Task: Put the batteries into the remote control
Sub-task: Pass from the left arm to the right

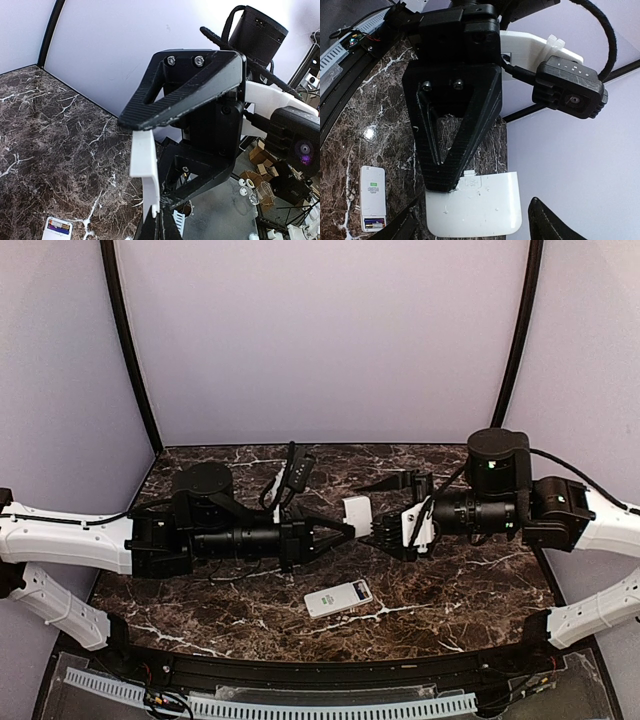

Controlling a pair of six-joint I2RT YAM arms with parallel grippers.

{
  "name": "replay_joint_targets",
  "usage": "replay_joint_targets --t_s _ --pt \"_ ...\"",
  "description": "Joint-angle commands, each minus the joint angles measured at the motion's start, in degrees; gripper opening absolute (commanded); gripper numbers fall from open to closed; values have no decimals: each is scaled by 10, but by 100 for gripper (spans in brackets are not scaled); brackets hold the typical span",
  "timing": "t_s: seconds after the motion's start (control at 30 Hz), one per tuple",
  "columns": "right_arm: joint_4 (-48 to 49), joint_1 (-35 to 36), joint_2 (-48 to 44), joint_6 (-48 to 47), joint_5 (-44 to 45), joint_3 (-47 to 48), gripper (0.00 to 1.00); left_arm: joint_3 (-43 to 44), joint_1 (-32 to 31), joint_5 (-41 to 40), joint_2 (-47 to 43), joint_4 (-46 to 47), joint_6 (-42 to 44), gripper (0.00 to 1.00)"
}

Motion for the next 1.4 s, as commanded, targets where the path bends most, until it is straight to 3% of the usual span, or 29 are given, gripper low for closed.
replay_joint_targets --t_s 0.0,0.33,0.57,0.87,1.03,1.27,1.37 --pt "14 8 -2 -7 15 -8 69 3 1 9 0 9 -1 0" --pt "16 14 2 -13 16 -9 59 5 1 10 2 10 -2 0" --pt "19 17 -1 -12 15 -6 43 8 1 13 3 8 0 0" --pt "7 17 -10 -9 22 -5 38 6 2 9 3 2 7 1" --pt "1 17 -11 -10 28 -6 37 7 5 6 4 -4 10 12" --pt "-2 17 -10 -5 33 -7 36 3 6 4 -1 -9 13 20" --pt "-10 17 -10 -1 41 -10 36 0 7 4 -10 -21 35 39"
